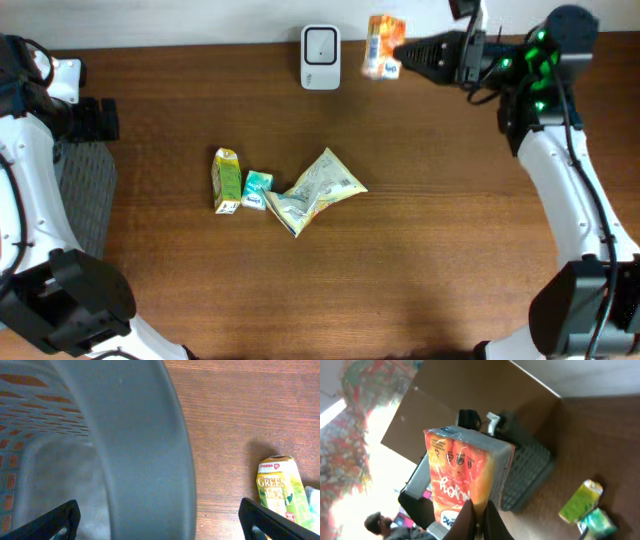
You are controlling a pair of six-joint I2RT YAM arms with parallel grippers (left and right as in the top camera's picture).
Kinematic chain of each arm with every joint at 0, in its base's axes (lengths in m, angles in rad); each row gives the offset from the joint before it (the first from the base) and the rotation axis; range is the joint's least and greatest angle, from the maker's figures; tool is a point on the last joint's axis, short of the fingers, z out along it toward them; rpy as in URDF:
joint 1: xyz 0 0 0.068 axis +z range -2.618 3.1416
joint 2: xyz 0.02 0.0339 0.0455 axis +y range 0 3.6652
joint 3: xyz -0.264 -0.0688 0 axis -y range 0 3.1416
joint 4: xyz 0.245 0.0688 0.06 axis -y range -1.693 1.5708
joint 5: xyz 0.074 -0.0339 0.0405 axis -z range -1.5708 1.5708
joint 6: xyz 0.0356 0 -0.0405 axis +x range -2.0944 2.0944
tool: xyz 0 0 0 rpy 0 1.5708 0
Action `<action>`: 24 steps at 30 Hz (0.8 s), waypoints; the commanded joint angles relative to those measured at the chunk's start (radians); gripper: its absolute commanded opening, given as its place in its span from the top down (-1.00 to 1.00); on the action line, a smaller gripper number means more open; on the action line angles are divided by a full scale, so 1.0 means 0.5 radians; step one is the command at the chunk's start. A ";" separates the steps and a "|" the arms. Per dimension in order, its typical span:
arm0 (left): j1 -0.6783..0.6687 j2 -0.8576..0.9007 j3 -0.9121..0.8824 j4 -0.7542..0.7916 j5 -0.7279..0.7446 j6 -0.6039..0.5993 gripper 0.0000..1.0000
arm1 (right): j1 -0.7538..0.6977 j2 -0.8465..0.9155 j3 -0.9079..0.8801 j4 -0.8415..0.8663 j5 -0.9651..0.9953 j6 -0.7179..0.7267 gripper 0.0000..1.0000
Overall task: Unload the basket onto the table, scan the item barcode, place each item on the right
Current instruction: 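Lift the orange box and hold it over the scanner window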
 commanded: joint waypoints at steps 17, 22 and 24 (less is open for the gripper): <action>0.004 0.006 -0.008 -0.004 0.015 0.031 -0.99 | 0.476 0.752 0.362 -1.134 0.786 -1.099 0.92; 0.004 0.006 -0.008 -0.004 0.015 0.031 -0.98 | 0.551 0.751 0.948 -2.253 1.735 -1.701 0.92; 0.004 0.006 -0.008 -0.004 0.015 0.031 -0.98 | 0.645 0.751 1.326 -2.571 2.410 -1.937 0.92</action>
